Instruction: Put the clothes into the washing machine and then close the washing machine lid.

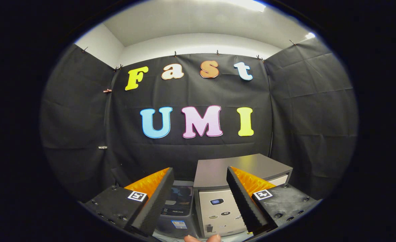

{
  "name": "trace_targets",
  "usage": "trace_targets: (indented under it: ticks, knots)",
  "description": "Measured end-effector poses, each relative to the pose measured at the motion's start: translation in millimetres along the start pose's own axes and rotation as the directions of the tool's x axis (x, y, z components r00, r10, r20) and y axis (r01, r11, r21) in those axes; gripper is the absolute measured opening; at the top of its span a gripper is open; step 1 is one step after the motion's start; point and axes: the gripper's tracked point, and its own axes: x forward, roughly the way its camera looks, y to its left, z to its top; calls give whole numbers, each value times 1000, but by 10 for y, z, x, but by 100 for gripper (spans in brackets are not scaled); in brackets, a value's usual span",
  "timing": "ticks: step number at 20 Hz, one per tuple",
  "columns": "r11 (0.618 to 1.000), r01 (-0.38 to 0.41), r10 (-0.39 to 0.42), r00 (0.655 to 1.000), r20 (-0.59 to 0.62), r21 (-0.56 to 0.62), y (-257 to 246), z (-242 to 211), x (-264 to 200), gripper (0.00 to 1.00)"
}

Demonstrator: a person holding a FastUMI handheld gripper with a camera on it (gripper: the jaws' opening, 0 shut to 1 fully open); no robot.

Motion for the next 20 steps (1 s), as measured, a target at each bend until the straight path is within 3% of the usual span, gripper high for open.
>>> trace_targets:
  ticks: [20]
  knots:
    - [999,-26,26,1000,11,-26,167,59,-2,99]
